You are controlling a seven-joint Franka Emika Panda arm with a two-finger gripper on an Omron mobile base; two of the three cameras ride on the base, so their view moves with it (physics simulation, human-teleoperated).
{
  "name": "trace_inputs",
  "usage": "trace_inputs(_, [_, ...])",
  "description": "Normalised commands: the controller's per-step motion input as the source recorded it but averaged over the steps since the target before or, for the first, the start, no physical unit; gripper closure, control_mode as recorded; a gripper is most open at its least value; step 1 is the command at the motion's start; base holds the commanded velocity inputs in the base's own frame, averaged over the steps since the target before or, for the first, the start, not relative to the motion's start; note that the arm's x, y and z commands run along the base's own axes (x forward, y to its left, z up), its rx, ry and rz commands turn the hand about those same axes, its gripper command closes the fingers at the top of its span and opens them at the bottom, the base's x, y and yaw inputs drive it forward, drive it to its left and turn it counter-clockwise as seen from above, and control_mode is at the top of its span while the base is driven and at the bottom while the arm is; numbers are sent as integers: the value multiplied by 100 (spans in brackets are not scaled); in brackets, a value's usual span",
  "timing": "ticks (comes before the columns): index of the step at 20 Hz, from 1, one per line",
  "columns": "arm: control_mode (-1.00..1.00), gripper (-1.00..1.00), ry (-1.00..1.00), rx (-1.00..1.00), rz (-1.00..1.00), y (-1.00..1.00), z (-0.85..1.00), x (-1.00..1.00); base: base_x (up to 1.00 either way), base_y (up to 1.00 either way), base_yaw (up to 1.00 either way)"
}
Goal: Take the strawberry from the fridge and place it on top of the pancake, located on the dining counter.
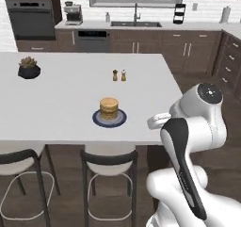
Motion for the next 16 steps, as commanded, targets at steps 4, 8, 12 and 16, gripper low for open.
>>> trace_inputs(4, [100,100,0,0,0,0,0,0,53,52,-58])
trace_inputs(8, [100,100,0,0,0,0,0,0,37,80,-14])
trace_inputs(12, [100,100,0,0,0,0,0,0,27,80,0])
trace_inputs(16, [100,100,0,0,0,0,0,0,36,39,-5])
